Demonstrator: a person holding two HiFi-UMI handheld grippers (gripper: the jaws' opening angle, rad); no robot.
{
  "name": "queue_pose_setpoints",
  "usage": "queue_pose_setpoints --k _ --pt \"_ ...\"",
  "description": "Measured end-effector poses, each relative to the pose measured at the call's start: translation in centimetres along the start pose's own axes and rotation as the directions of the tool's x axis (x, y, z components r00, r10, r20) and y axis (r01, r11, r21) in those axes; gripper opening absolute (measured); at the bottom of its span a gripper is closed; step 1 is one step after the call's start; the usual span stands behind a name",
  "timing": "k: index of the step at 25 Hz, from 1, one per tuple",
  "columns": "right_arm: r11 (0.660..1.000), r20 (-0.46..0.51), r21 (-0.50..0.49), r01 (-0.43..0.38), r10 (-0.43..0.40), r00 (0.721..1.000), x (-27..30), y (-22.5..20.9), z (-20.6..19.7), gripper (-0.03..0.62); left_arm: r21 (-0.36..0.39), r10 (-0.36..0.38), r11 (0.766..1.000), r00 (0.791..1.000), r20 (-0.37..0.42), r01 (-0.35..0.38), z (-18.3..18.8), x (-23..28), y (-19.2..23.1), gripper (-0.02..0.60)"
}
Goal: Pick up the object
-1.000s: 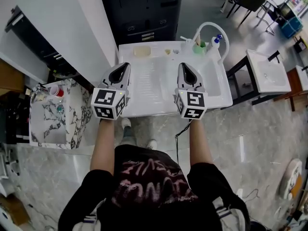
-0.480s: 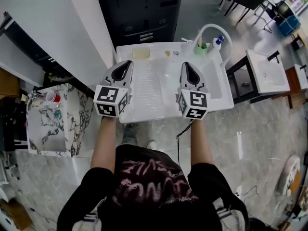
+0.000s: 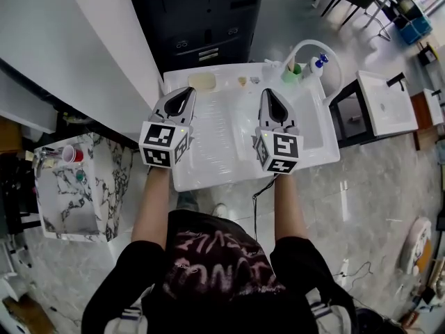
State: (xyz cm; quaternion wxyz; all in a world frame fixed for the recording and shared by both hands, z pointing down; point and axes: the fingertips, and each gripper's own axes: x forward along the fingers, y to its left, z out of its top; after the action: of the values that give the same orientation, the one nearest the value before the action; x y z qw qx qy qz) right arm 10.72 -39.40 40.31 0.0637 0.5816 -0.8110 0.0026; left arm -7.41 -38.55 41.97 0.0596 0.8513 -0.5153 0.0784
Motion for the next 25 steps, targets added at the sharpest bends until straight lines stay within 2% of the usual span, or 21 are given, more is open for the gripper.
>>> queue_pose_setpoints --k 10,14,16,24,25 --pt "0.999 -0.019 0.032 0.011 -0.011 1.000 2.1 -0.7 -0.2 0.015 -0.005 -0.023 1.000 0.999 -0.026 0.023 -0.8 3.0 1.2 0.017" --pt "0.999 -0.045 -0.023 0.022 -0.023 0.999 2.5 -1.2 -0.9 0.015 0.000 -0.049 0.999 0.998 -0.044 0.049 -1.4 4.7 1.0 0.017" --pt "0.999 -0.047 -0.017 0.032 -0.033 0.998 2.7 -1.7 -1.1 0.015 0.007 -0.061 0.998 0.997 -0.055 0.061 -1.7 5.6 0.9 0.017" --pt "0.996 -0.045 0.044 0.079 -0.077 0.996 3.3 -4.1 -1.5 0.015 0.005 -0.123 0.992 0.977 -0.172 0.126 -6.7 11.4 0.7 0.020" --pt "0.995 -0.045 0.049 0.083 -0.081 0.996 3.3 -4.3 -1.6 0.015 0.001 -0.137 0.990 0.971 -0.195 0.140 -7.5 12.0 0.6 0.052"
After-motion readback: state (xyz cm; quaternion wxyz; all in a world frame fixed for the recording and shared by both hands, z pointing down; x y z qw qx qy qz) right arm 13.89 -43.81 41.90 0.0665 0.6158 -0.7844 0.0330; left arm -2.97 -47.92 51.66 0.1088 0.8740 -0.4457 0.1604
